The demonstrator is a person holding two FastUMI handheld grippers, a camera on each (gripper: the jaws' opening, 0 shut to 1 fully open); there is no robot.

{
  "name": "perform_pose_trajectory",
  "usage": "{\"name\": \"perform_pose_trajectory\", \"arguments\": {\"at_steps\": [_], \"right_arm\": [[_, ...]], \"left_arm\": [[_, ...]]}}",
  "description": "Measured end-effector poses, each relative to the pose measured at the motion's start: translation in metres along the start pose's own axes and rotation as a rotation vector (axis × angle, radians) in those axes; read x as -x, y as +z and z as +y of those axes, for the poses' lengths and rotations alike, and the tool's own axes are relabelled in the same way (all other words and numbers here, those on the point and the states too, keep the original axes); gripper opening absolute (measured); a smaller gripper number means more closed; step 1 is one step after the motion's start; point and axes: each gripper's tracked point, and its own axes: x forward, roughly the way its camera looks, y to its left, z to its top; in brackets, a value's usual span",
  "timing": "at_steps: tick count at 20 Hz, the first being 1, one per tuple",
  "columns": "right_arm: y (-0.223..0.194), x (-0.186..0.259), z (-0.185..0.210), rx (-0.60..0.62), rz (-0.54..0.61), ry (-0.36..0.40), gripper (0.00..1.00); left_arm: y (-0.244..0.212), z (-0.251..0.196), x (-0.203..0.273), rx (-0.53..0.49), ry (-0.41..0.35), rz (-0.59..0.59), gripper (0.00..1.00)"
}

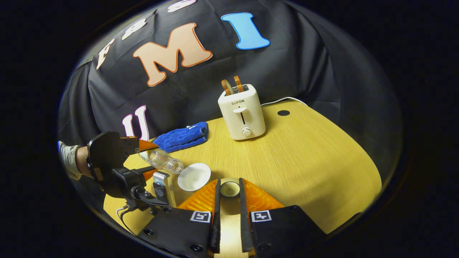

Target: Open the teacup lid with one hand, grasp the water bottle and pour water into the teacup with the other hand; after pouring, place the water bottle on the coaster and then close the teacup lid.

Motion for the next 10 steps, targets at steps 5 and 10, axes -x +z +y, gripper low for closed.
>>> {"name": "perform_pose_trajectory", "arguments": {"at_steps": [5, 10], "right_arm": [[-0.002, -0.001, 0.004, 0.005, -0.004, 0.015, 0.24], [-0.002, -0.001, 0.003, 0.000, -0.006, 0.016, 0.27]], "left_arm": [[-0.001, 0.007, 0.004, -0.086, -0.010, 0.027, 0.70], [0.004, 0.011, 0.007, -0.181, -0.023, 0.043, 0.70]]}}
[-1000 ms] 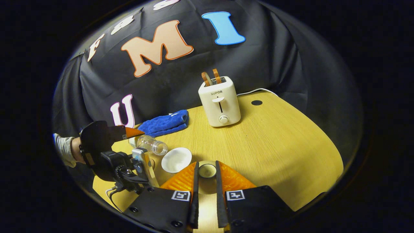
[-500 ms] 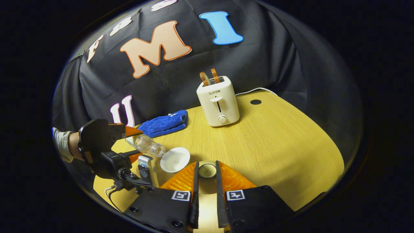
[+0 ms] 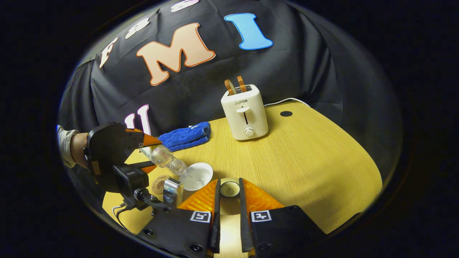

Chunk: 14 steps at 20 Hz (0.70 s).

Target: Open the teacup lid with one hand, grasp the water bottle and pour water into the teacup with the other hand; after pouring, place the water bottle on the coaster and then close the teacup lid.

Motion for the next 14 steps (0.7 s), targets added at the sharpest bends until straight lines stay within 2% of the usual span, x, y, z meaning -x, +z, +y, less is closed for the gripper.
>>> {"name": "perform_pose_trajectory", "arguments": {"at_steps": [2, 4, 6, 8, 14], "right_arm": [[0.000, 0.001, -0.002, 0.014, -0.005, -0.003, 0.29], [-0.001, 0.003, -0.001, 0.023, -0.006, 0.000, 0.26], [-0.003, 0.003, 0.000, 0.023, -0.003, 0.006, 0.29], [-0.005, 0.002, 0.000, 0.027, -0.002, 0.011, 0.26], [-0.002, 0.000, -0.002, 0.019, -0.011, 0.015, 0.26]], "left_arm": [[0.001, 0.002, 0.001, -0.037, -0.004, 0.008, 0.70], [0.000, 0.003, 0.001, -0.056, -0.008, 0.013, 0.70], [-0.002, 0.004, 0.001, -0.076, -0.013, 0.025, 0.70], [-0.006, 0.005, 0.001, -0.099, -0.017, 0.040, 0.70], [-0.013, 0.013, 0.004, -0.170, -0.020, 0.076, 0.70]]}}
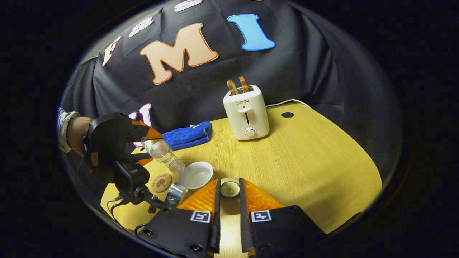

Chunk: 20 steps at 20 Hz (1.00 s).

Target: Open the teacup lid with one hand, grasp the water bottle and pour water into the teacup with the other hand; after pouring, place the water bottle on the coaster and then close the teacup lid.

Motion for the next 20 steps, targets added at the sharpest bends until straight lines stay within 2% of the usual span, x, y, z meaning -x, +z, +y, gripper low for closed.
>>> {"name": "perform_pose_trajectory", "arguments": {"at_steps": [3, 4, 8, 11, 13, 15, 16, 20], "right_arm": [[0.001, -0.001, -0.002, -0.006, -0.001, -0.002, 0.29], [0.001, -0.001, -0.003, -0.008, -0.003, -0.002, 0.26], [0.002, -0.001, -0.003, -0.024, -0.002, 0.001, 0.26], [0.004, -0.001, -0.004, -0.028, -0.001, -0.003, 0.29], [0.005, -0.001, -0.005, -0.031, 0.003, -0.005, 0.23], [0.007, -0.002, -0.004, -0.036, 0.006, -0.007, 0.23], [0.008, -0.002, -0.002, -0.040, 0.008, -0.003, 0.26], [0.014, -0.004, 0.005, -0.030, 0.011, 0.001, 0.26]], "left_arm": [[0.000, 0.002, 0.003, -0.016, -0.010, 0.002, 0.70], [0.002, 0.004, 0.004, -0.017, -0.007, -0.001, 0.70], [0.013, 0.005, 0.004, 0.033, -0.006, -0.055, 0.70], [0.023, -0.001, 0.008, 0.154, -0.013, -0.116, 0.70], [0.028, -0.005, 0.008, 0.246, -0.019, -0.149, 0.70], [0.037, -0.006, 0.008, 0.350, -0.008, -0.208, 0.70], [0.041, -0.007, 0.008, 0.398, -0.005, -0.227, 0.70], [0.048, -0.018, 0.009, 0.589, -0.026, -0.279, 0.70]]}}
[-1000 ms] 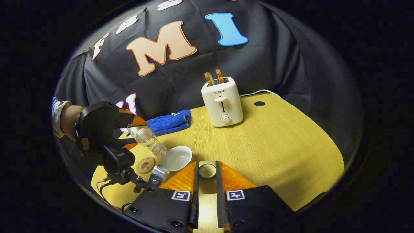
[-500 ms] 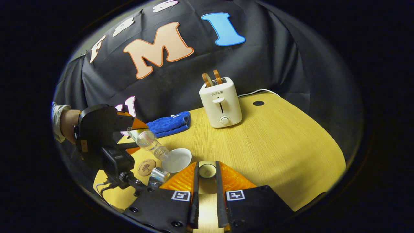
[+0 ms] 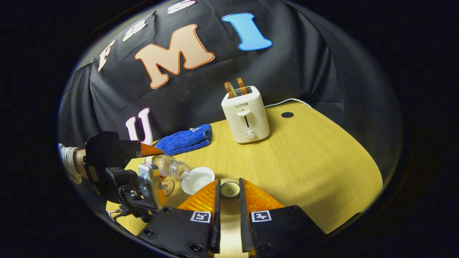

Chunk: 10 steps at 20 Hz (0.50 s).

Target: Open the teacup lid with one hand, grasp the water bottle and pour water into the teacup with the other hand; after pouring, place the water bottle on the coaster and then close the teacup lid.

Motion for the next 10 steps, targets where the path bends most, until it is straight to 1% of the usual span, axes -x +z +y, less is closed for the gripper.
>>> {"name": "perform_pose_trajectory", "arguments": {"at_steps": [1, 2, 3, 6, 7, 9, 10], "right_arm": [[0.001, 0.000, 0.002, 0.006, 0.001, 0.001, 0.26], [0.002, -0.001, 0.004, 0.012, 0.002, 0.002, 0.26], [0.002, 0.000, 0.005, 0.019, 0.005, 0.002, 0.26], [0.005, -0.002, 0.013, 0.042, 0.010, 0.005, 0.26], [0.007, -0.002, 0.016, 0.052, 0.011, 0.006, 0.26], [0.009, -0.003, 0.021, 0.071, 0.013, 0.009, 0.26], [0.010, -0.003, 0.023, 0.079, 0.015, 0.010, 0.29]], "left_arm": [[0.000, -0.002, -0.001, 0.056, -0.002, -0.014, 0.70], [0.001, -0.003, -0.001, 0.115, -0.001, -0.027, 0.67], [-0.001, -0.005, 0.002, 0.171, 0.000, -0.041, 0.70], [-0.008, -0.007, 0.007, 0.328, 0.025, -0.076, 0.67], [-0.010, -0.008, 0.006, 0.375, 0.032, -0.083, 0.69], [-0.015, -0.010, 0.002, 0.453, 0.043, -0.090, 0.69], [-0.015, -0.010, 0.000, 0.490, 0.051, -0.105, 0.69]]}}
